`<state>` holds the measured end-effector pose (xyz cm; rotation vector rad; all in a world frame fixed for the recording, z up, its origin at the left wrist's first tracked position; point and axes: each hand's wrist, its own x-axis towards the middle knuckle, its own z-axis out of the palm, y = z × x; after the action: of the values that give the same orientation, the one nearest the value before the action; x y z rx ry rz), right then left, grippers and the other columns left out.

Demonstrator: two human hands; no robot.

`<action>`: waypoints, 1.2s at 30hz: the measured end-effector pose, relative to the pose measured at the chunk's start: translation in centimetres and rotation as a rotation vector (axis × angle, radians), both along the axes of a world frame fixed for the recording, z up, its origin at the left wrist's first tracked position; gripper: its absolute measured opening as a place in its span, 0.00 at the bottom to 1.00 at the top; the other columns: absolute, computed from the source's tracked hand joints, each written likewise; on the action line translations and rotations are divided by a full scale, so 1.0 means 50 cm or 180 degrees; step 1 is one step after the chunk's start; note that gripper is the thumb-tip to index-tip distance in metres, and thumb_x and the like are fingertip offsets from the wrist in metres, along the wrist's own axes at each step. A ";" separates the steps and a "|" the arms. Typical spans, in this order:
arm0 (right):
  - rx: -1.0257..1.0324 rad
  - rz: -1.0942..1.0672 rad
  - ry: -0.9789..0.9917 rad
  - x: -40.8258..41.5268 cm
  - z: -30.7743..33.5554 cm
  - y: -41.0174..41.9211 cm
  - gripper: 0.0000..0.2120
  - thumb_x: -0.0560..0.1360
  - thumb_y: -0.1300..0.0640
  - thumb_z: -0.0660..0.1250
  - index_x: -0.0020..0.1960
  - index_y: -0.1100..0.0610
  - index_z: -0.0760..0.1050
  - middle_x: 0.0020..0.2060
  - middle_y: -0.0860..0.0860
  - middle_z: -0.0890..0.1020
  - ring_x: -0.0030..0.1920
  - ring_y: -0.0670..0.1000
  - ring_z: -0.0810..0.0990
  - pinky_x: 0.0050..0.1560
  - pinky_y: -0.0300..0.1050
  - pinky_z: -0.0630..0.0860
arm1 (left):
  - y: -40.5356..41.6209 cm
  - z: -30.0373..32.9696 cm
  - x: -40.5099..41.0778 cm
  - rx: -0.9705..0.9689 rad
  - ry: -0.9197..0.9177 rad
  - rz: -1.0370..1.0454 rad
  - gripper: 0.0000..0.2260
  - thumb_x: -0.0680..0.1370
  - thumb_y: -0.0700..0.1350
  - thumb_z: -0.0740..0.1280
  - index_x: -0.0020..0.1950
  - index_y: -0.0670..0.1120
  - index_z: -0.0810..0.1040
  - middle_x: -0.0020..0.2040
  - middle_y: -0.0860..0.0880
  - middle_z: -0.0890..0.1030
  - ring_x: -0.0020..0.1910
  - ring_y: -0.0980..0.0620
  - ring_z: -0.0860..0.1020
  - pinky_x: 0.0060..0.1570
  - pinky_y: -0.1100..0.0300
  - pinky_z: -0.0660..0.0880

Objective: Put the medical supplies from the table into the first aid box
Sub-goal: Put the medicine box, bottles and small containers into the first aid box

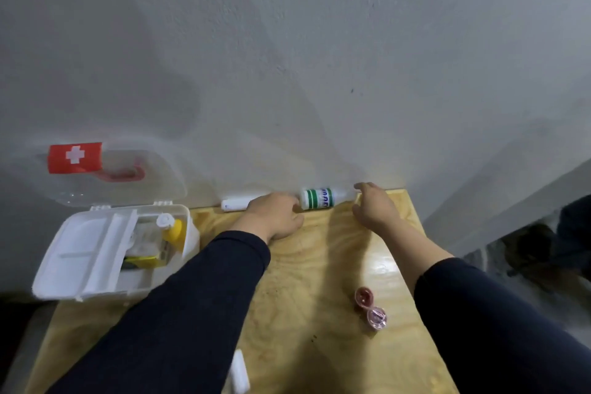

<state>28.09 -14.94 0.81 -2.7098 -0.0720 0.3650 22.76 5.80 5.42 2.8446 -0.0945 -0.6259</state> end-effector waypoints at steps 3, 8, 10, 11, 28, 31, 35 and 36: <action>0.0288 -0.0021 -0.0043 0.016 -0.024 -0.004 0.22 0.74 0.63 0.63 0.68 0.61 0.70 0.65 0.58 0.76 0.66 0.58 0.74 0.65 0.47 0.70 | -0.013 -0.012 0.009 -0.0026 -0.0023 0.0060 0.20 0.79 0.54 0.60 0.71 0.52 0.71 0.68 0.49 0.75 0.64 0.46 0.74 0.58 0.53 0.74; 0.0553 -0.0142 -0.0153 0.015 -0.041 -0.007 0.15 0.71 0.64 0.66 0.58 0.60 0.77 0.55 0.58 0.82 0.56 0.59 0.79 0.54 0.46 0.74 | -0.023 -0.028 0.009 0.0070 0.0034 0.0015 0.21 0.79 0.53 0.59 0.71 0.50 0.71 0.68 0.49 0.74 0.64 0.46 0.73 0.59 0.52 0.73; 0.0686 -0.0145 -0.0074 0.014 -0.035 -0.013 0.14 0.71 0.64 0.68 0.56 0.60 0.77 0.53 0.58 0.83 0.55 0.59 0.80 0.53 0.46 0.74 | -0.026 -0.026 0.008 0.0092 0.0034 0.0002 0.21 0.79 0.54 0.59 0.71 0.50 0.70 0.68 0.50 0.74 0.64 0.46 0.73 0.58 0.52 0.74; 0.0809 -0.0157 -0.0070 0.012 -0.029 -0.016 0.14 0.71 0.64 0.69 0.56 0.61 0.77 0.53 0.58 0.83 0.56 0.58 0.81 0.53 0.45 0.74 | -0.026 -0.023 0.006 0.0090 0.0013 -0.0002 0.21 0.79 0.54 0.59 0.71 0.51 0.70 0.68 0.50 0.74 0.64 0.46 0.74 0.57 0.52 0.74; 0.1627 -0.0172 -0.1022 -0.180 0.171 0.179 0.13 0.76 0.58 0.66 0.61 0.59 0.76 0.54 0.56 0.83 0.53 0.54 0.82 0.50 0.42 0.75 | 0.172 0.087 -0.180 -0.0158 -0.0623 0.0179 0.19 0.79 0.51 0.61 0.70 0.51 0.72 0.69 0.51 0.74 0.67 0.47 0.73 0.64 0.52 0.72; 0.1739 -0.0113 -0.1120 -0.231 0.206 0.258 0.14 0.76 0.58 0.67 0.60 0.58 0.76 0.53 0.56 0.83 0.52 0.53 0.82 0.53 0.46 0.78 | 0.233 0.091 -0.235 -0.0375 -0.1064 0.0282 0.17 0.78 0.49 0.63 0.66 0.50 0.75 0.66 0.52 0.76 0.64 0.50 0.74 0.60 0.54 0.73; 0.1899 -0.0053 -0.1190 -0.288 0.237 0.362 0.14 0.76 0.57 0.68 0.61 0.57 0.77 0.50 0.54 0.82 0.48 0.50 0.80 0.53 0.46 0.78 | 0.323 0.075 -0.296 -0.0303 -0.1416 0.0365 0.16 0.77 0.50 0.64 0.64 0.49 0.74 0.64 0.52 0.75 0.62 0.49 0.73 0.56 0.55 0.71; 0.1944 -0.0071 -0.1190 -0.298 0.240 0.385 0.14 0.76 0.56 0.68 0.61 0.57 0.77 0.50 0.54 0.82 0.47 0.49 0.79 0.53 0.46 0.78 | 0.345 0.066 -0.308 -0.0279 -0.1362 0.0451 0.18 0.77 0.51 0.64 0.66 0.49 0.72 0.66 0.51 0.73 0.64 0.49 0.72 0.59 0.54 0.70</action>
<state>13.16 4.30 12.80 -2.1331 -0.2189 -0.1589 7.36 23.06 8.70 2.8187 0.0096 0.0208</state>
